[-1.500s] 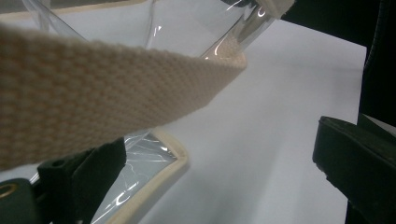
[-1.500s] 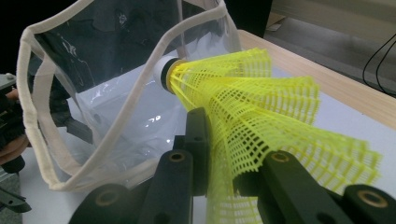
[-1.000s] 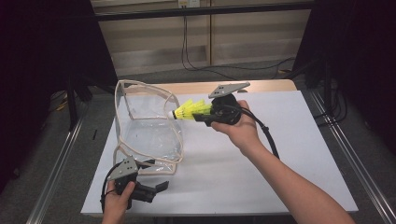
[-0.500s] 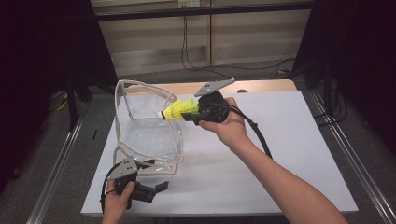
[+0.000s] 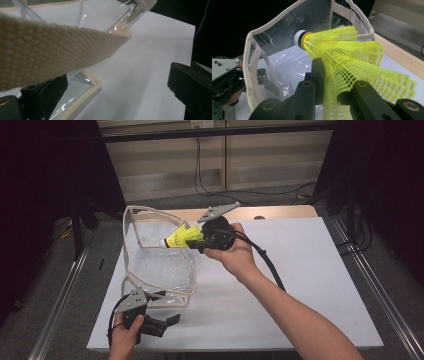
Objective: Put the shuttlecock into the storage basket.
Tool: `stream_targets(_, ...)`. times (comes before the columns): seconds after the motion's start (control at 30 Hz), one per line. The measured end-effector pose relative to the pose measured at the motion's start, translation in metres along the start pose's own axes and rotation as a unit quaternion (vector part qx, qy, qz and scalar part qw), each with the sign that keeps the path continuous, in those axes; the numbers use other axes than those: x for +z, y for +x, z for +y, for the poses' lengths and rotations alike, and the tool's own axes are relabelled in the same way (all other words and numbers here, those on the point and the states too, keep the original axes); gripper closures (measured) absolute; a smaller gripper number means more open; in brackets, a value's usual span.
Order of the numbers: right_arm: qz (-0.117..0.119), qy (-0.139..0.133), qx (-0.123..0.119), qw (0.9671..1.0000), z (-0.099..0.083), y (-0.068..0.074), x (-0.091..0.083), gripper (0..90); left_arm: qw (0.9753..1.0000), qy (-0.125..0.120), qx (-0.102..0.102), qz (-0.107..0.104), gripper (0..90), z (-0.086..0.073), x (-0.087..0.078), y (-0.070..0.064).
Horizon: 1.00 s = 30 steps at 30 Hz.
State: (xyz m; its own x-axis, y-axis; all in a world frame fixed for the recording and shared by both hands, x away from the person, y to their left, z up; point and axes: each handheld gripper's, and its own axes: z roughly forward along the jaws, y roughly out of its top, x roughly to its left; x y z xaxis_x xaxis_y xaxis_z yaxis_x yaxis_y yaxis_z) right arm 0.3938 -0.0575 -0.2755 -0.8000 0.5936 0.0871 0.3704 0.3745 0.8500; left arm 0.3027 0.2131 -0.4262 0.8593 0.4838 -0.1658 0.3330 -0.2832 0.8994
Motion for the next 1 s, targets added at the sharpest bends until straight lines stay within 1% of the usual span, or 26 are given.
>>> stream_targets(0.3, 0.001, 0.002, -0.002, 1.0, 0.003, 0.007, 0.01, 79.4, 1.0, -0.001, 0.0, -0.001, 2.9, 0.0, 0.0, 0.0)
stream_targets(0.37, 0.002, 0.002, -0.006, 1.0, 0.005, 0.009, 0.012, 79.4, 1.0, -0.001, 0.0, -0.001, 2.9, 0.0, 0.0, 0.0)
stream_targets(0.43, -0.002, 0.006, -0.011, 0.9999, 0.006, 0.012, 0.015, 79.4, 1.0, -0.001, 0.0, 0.0, 2.9, 0.0, 0.0, 0.0)
stream_targets(0.57, -0.001, 0.011, -0.014, 0.9998, 0.008, 0.018, 0.021, 79.3, 1.0, -0.001, 0.001, -0.001, 2.9, 0.0, 0.0, 0.0)
stream_targets(0.83, -0.001, 0.014, -0.019, 0.9997, 0.011, 0.025, 0.032, 79.3, 1.0, -0.001, 0.001, -0.002, 2.8, 0.0, 0.0, 0.0)
stream_targets(0.9, 0.002, 0.013, -0.018, 0.9997, 0.012, 0.026, 0.033, 79.3, 1.0, -0.002, 0.001, -0.003, 2.8, 0.0, 0.0, 0.0)
stream_targets(1.0, 0.002, 0.015, -0.024, 0.9996, 0.013, 0.029, 0.036, 79.4, 1.0, -0.001, 0.003, -0.003, 2.9, 0.001, -0.001, 0.0)
